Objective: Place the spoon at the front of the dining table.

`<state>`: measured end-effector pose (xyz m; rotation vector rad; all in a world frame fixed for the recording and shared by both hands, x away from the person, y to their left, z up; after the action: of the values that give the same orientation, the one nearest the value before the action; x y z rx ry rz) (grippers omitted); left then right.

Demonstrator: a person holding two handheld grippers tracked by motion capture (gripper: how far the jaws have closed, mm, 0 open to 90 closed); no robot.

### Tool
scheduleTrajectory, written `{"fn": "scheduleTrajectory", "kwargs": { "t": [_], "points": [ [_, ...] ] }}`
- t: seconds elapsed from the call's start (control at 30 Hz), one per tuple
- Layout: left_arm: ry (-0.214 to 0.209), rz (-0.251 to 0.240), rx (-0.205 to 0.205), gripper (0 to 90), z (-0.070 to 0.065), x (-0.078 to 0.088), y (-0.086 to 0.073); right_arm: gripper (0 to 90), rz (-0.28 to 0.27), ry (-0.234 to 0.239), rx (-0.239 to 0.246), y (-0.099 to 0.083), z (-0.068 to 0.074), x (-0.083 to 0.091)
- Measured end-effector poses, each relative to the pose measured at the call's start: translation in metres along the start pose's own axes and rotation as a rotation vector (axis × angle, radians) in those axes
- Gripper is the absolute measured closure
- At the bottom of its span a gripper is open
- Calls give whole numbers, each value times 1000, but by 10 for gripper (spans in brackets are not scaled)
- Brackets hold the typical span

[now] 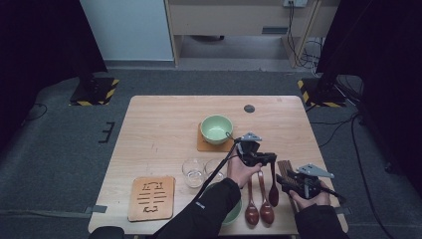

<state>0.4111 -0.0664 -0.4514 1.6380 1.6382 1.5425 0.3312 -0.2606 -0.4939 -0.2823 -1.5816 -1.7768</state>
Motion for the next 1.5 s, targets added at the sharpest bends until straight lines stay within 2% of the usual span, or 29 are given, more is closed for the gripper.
{"fn": "scheduleTrajectory", "kwargs": {
  "t": [0.3,0.63,0.73,0.87,0.97,1.5],
  "points": [
    [-8,-38,-13,836,-4,5,5,479,-3,-6,-7,0,-1,1],
    [13,-85,-33,836,-2,25,18,469,-5,-10,-6,0,-1,0],
    [37,-88,-52,836,2,33,21,447,-2,-11,-1,0,-2,-1],
    [47,-101,-50,836,6,43,25,440,0,-13,0,0,-1,-1],
    [50,-123,-44,836,9,52,29,434,5,-12,2,0,-1,-2],
    [136,-244,-35,836,40,102,54,402,37,-14,11,-3,-1,-5]
  ]
}}
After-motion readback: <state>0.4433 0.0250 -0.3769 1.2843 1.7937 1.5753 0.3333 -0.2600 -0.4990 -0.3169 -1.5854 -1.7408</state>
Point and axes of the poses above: each handheld gripper's, and its own axes: x roughly backward along the jaws, y roughly out of its top, z roughly to its left, the point moved 1 cm from there along -x, roughly forward along the jaws, and after that the axes turned 8 degrees about -x, right-handed, at the moved point
